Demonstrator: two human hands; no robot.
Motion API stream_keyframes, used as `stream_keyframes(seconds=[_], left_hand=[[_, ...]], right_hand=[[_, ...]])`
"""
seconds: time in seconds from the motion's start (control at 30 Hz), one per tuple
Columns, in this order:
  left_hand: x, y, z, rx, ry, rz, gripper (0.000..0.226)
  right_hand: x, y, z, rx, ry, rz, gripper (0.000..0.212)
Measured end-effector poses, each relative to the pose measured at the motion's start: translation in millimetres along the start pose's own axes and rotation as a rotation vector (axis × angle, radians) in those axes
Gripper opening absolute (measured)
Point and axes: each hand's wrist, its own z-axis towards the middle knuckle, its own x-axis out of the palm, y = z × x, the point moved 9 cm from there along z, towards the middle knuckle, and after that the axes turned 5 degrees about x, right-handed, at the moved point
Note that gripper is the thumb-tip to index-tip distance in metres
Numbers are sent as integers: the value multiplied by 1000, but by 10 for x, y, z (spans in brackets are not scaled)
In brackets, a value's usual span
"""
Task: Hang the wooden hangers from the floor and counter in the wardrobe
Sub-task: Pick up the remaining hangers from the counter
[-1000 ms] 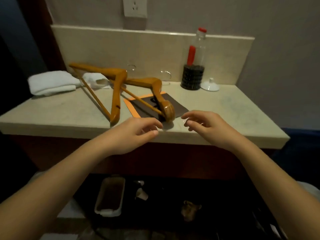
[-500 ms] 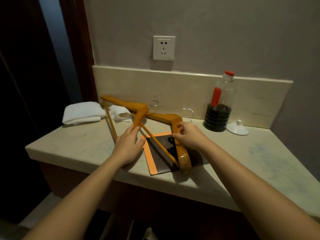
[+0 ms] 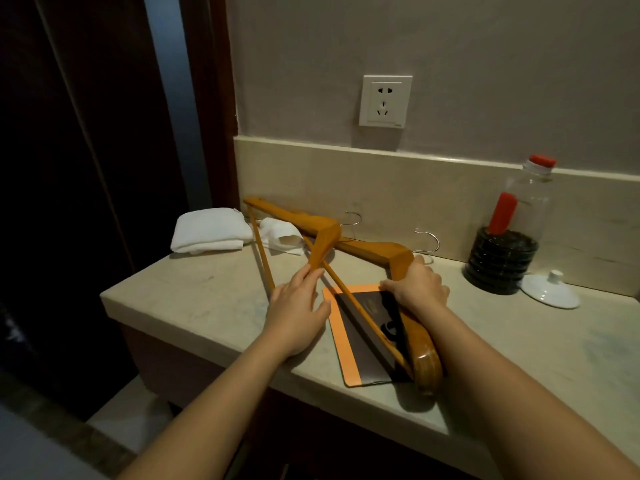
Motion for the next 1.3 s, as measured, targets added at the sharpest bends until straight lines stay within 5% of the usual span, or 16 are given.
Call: stream_keyframes(seconds=[0.27, 0.43, 0.6, 0.7, 1.23, 1.3], left_hand=[[-3, -16, 10, 32, -73, -62, 50], [-17, -6, -10, 32, -112, -115, 56], [-76, 48, -17, 29, -151, -256, 57], [-63, 95, 4, 13, -147, -273, 55], [79, 52, 253, 3, -20, -192, 54], [64, -22, 363, 62, 1, -15, 58]], right_hand=[[77, 9, 50, 12, 72, 146, 65], [-266, 202, 47, -94, 26, 326, 78], [-372, 307, -136, 3, 238, 603, 29], [-464, 341, -258, 2, 274, 672, 22], [-1005, -5, -793, -228, 40, 607, 24], [-987, -109, -773, -194, -1, 608, 30]])
